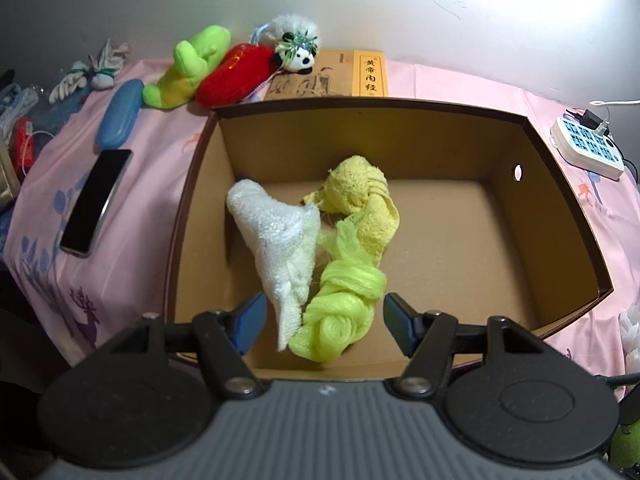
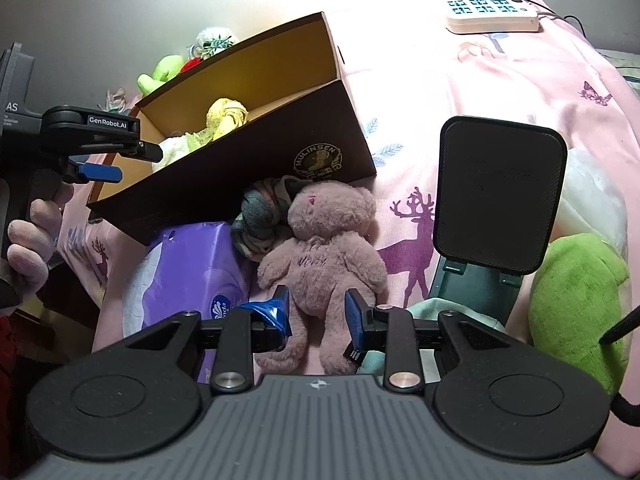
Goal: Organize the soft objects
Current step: 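Grasp the lime-green mesh scrubber with the left gripper and place it in the box, then withdraw the left tool from the box and move the right tool toward the mint cap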
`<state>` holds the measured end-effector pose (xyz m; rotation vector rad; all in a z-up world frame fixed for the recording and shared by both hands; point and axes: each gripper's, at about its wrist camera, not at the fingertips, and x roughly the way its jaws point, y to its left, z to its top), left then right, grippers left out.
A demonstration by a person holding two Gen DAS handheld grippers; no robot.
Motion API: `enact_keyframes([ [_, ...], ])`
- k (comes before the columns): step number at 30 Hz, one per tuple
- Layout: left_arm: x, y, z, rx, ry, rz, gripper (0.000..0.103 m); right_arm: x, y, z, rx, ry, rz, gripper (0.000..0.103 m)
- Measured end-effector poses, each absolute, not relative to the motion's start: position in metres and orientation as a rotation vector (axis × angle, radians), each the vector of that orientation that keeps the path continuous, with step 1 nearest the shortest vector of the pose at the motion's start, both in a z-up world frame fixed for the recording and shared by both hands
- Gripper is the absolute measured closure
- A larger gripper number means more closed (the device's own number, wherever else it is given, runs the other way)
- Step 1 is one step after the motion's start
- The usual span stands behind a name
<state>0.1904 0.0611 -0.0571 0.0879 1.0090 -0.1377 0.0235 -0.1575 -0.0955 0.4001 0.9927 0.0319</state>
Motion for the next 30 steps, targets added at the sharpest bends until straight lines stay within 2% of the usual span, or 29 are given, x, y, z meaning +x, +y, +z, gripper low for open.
enact_keyframes([
  [16,0.113,0.075,-0.036,0.111,0.928,0.007,0.036,0.005,-0.154,-0.089,0.359,0.987,0.175,0.090],
  [30,0.030,0.073,-0.049,0.023,0.987,-0.010,0.036,-0.012,-0.164,-0.099,0.344,1.001,0.214,0.090],
])
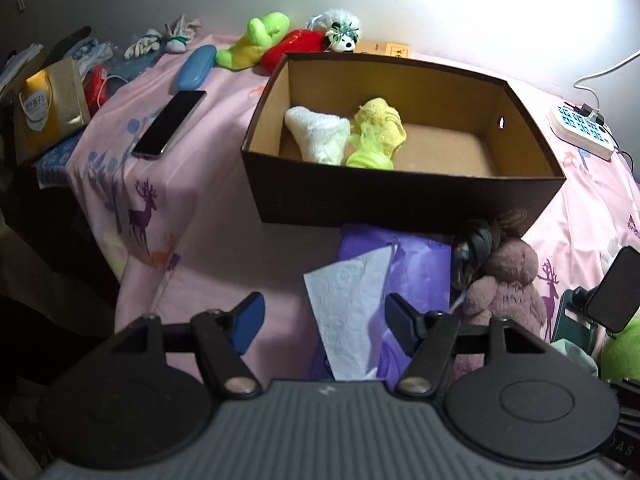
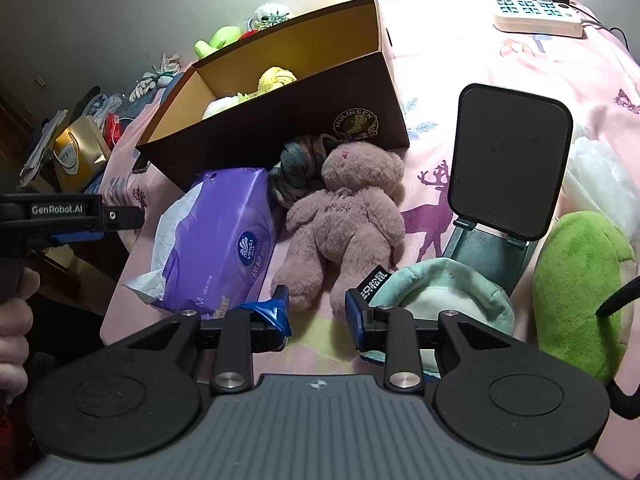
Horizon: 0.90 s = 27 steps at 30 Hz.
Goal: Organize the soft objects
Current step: 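Withdraw the left tool from the box and move the right tool toward the mint cap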
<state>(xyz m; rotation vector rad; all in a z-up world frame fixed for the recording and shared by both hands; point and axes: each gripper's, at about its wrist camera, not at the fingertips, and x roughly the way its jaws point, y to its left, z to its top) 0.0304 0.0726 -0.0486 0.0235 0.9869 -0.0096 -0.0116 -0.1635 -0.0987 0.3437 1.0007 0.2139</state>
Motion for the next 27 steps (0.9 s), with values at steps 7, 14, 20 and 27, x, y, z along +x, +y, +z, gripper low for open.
enact_keyframes([
  [7,-0.004,0.069,-0.057,0.003,0.990,-0.015,0.034,-0.016,-0.169,-0.101,0.353,1.008,0.230,0.090],
  [14,-0.030,0.055,-0.070,-0.023,1.003,-0.095,0.032,-0.031,-0.187,-0.098,0.331,1.004,0.194,0.090],
  [20,-0.035,0.037,-0.075,-0.002,1.008,-0.167,0.032,-0.042,-0.215,-0.095,0.308,0.959,0.086,0.089],
  [27,-0.035,0.019,-0.072,0.026,0.992,-0.227,0.031,-0.048,-0.207,-0.112,0.164,0.975,0.129,0.089],
])
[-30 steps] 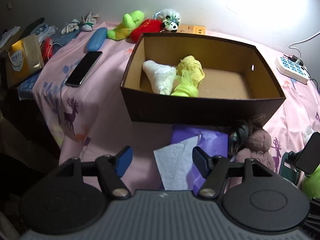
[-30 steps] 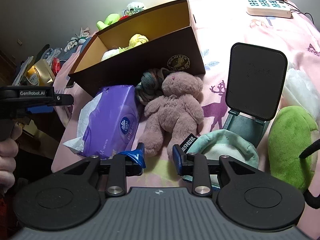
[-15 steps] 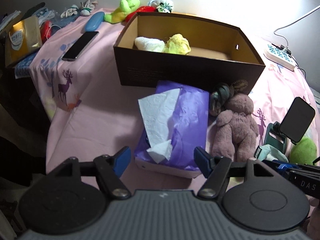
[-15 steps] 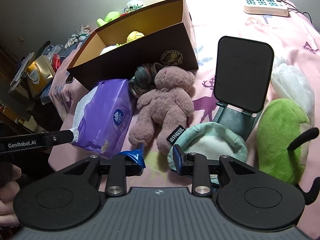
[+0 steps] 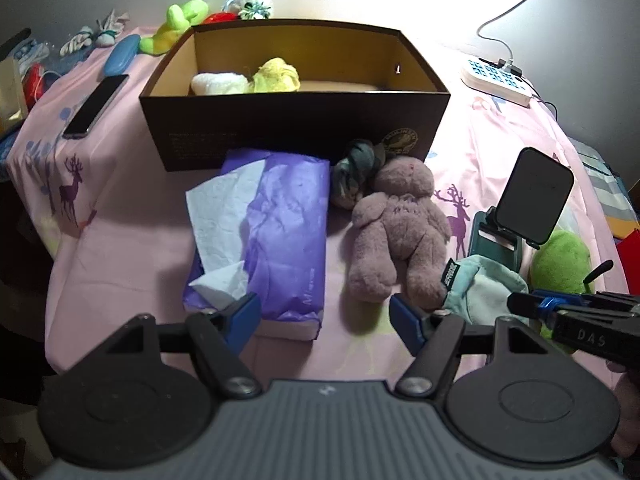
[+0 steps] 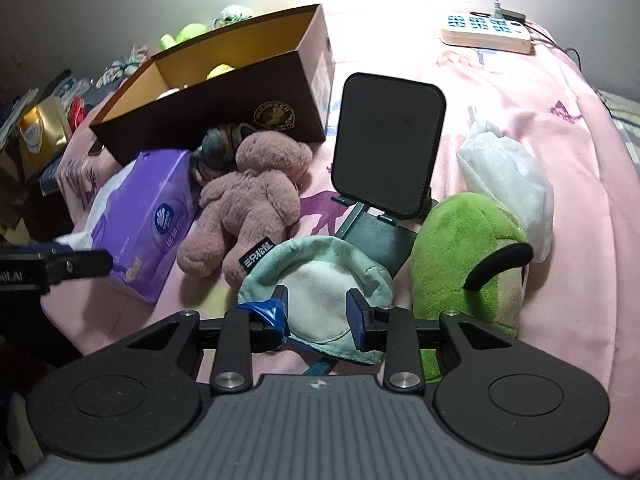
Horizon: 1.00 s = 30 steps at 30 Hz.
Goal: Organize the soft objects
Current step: 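Withdraw the left tool from the box and move the right tool toward the mint cap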
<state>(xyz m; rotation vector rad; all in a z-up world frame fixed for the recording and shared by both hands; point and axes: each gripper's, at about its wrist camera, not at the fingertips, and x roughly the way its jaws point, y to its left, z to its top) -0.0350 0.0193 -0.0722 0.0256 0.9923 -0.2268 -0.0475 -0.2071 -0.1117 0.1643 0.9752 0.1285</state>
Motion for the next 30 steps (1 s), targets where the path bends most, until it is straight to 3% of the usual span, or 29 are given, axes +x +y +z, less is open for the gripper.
enact_keyframes([
  [9,-0.034,0.027,-0.074,0.038,1.000,-0.185,0.030,-0.074,-0.154,-0.143,-0.386,0.862,0.281,0.087],
  [14,-0.035,0.034,-0.076,0.032,1.005,-0.163,0.030,-0.070,-0.146,-0.153,-0.475,0.836,0.276,0.087],
  [18,-0.034,0.038,-0.077,0.027,1.010,-0.153,0.030,-0.064,-0.147,-0.158,-0.458,0.803,0.248,0.088],
  [24,-0.029,0.038,-0.077,0.037,1.007,-0.160,0.030,-0.058,-0.162,-0.152,-0.270,0.814,0.239,0.103],
  [30,-0.021,0.029,-0.076,0.061,0.993,-0.210,0.030,-0.057,-0.183,-0.134,-0.046,0.824,0.194,0.103],
])
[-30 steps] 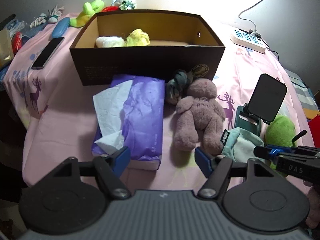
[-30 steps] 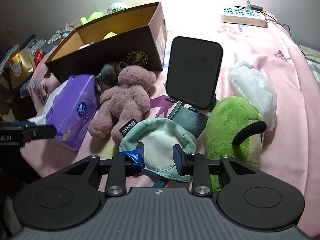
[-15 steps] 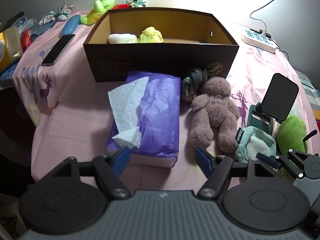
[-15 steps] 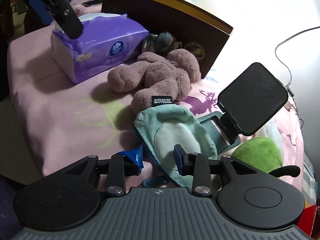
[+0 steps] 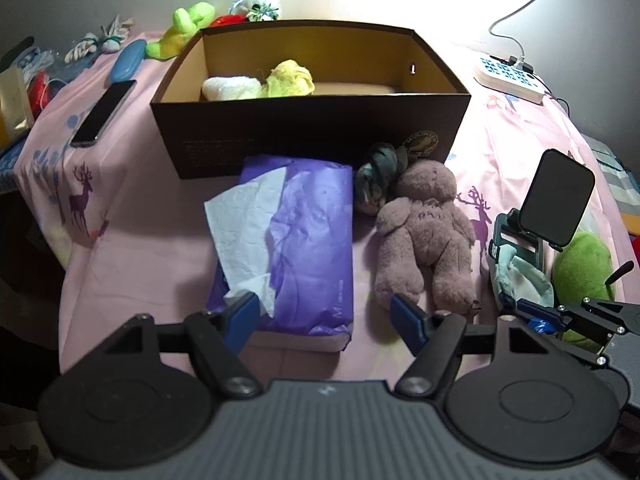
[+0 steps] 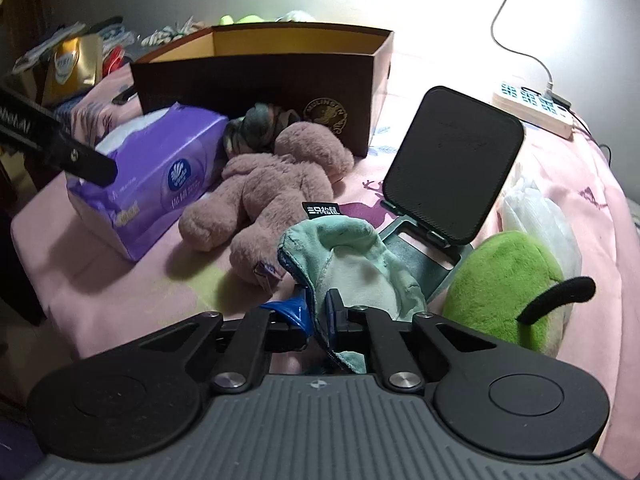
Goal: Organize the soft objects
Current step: 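Withdraw the left tool from the box and move the right tool toward the mint cap, then grasp the mint cap with the right gripper and drop it into the box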
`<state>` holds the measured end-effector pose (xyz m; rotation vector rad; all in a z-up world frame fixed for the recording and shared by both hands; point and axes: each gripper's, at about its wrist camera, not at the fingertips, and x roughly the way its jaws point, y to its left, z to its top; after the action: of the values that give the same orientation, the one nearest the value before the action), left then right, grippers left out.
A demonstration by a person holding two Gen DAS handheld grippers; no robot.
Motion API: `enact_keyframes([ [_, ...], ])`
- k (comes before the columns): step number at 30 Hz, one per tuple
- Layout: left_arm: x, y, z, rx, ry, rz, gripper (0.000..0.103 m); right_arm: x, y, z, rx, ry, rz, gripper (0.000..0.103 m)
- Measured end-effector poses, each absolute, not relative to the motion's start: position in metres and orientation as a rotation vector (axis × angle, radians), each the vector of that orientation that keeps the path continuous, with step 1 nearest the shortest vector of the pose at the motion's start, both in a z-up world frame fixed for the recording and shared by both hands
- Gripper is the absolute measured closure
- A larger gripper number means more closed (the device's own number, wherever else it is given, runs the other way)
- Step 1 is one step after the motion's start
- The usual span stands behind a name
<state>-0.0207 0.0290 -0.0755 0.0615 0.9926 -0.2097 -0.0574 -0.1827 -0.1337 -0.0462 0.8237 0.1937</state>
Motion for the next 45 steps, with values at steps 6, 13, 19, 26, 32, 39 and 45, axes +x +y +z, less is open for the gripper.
enact_keyframes([
  [6,-0.012,0.019,-0.074,0.080,0.978,-0.275,0.030,-0.056,-0.207,-0.111,0.195,0.804,0.137,0.103],
  [13,-0.003,0.014,-0.070,0.089,0.946,-0.339,0.030,-0.052,-0.223,-0.074,0.450,0.739,0.170,0.103],
  [19,0.004,0.026,-0.069,0.083,0.928,-0.359,0.030,-0.025,-0.229,-0.043,0.629,0.677,0.258,0.103],
  [26,0.007,0.051,-0.063,0.083,0.880,-0.349,0.030,0.045,-0.213,-0.001,0.661,0.613,0.365,0.103],
  [32,0.009,0.082,-0.060,0.068,0.838,-0.321,0.030,0.129,-0.180,-0.002,0.506,0.664,0.319,0.103],
  [39,0.007,0.122,-0.061,0.065,0.816,-0.253,0.030,0.215,-0.136,-0.048,0.325,0.812,0.215,0.103],
  [45,0.010,0.154,-0.068,0.040,0.834,-0.176,0.030,0.260,-0.107,-0.078,0.193,0.890,0.136,0.103],
])
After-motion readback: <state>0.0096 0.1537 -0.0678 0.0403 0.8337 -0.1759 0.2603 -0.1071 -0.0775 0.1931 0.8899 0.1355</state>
